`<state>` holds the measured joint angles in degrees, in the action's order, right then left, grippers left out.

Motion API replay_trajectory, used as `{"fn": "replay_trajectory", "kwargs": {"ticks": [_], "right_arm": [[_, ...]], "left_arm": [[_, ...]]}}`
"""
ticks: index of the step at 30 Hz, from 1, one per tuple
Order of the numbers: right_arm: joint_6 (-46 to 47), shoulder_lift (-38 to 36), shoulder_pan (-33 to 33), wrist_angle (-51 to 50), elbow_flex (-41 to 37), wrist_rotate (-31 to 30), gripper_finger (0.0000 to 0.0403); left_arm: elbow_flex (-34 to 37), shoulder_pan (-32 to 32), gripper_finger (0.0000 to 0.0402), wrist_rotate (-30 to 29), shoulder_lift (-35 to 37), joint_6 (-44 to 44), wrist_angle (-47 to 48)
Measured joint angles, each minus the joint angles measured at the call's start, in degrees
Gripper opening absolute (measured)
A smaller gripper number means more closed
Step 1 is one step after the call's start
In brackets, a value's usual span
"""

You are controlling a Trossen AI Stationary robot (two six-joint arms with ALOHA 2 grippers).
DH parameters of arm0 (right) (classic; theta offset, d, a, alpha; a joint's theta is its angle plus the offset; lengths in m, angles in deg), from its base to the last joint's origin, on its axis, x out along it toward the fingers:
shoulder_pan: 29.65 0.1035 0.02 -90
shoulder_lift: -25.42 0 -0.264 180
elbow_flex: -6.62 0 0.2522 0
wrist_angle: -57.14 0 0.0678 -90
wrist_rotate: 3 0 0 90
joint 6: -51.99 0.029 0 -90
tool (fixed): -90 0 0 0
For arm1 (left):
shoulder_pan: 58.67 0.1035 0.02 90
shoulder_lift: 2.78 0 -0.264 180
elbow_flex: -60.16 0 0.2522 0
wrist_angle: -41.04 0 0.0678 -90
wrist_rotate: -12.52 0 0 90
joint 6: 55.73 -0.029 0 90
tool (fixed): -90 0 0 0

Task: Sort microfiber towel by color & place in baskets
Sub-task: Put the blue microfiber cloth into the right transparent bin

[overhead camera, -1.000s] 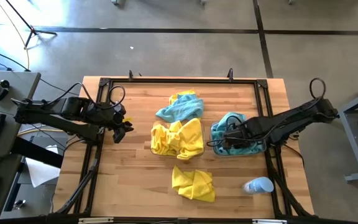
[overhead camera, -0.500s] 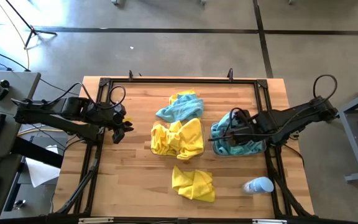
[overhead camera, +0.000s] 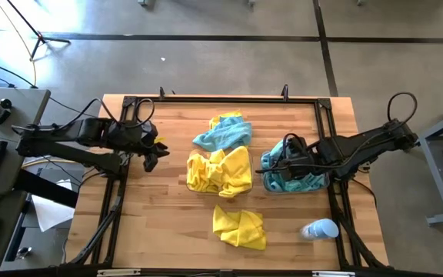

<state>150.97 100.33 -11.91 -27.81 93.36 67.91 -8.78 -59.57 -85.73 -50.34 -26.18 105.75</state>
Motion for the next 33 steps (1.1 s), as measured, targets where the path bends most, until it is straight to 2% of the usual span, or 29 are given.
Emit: {"fn": "replay_trajectory", "kwargs": {"ticks": [5,10,14,20,27,33], "right_arm": [[-1.53,0.0,-0.23,-0.1,0.01,-2.63,0.0117],[-5.49,0.0,-1.78,0.45,0.01,-3.65,0.0117],[-11.24,0.0,-3.58,-1.12,0.01,-10.19,0.0117],[-20.75,-3.52,-8.75,-2.01,-3.08,-8.8,0.0102],[-31.06,-13.45,-12.94,5.89,-11.65,-8.13,0.0094],[-40.05,-19.08,-17.55,7.8,-13.91,-7.87,0.0094]], "left_arm": [[0.0,1.89,0.0106,0.11,-1.86,-4.13,-1.75],[0.0,4.94,0.0106,0.37,-5.49,-4.73,-3.66],[0.0,8.64,0.0106,3.39,-9.38,-6.78,-6.82],[-0.59,14.49,0.0106,7.36,-15.22,-7.18,-12.81],[-8.75,19.52,0.0106,8.02,-24.15,-9.78,-13.6],[-17.77,20.93,0.0106,8.0,-35.17,-10.78,-14.0]]}}
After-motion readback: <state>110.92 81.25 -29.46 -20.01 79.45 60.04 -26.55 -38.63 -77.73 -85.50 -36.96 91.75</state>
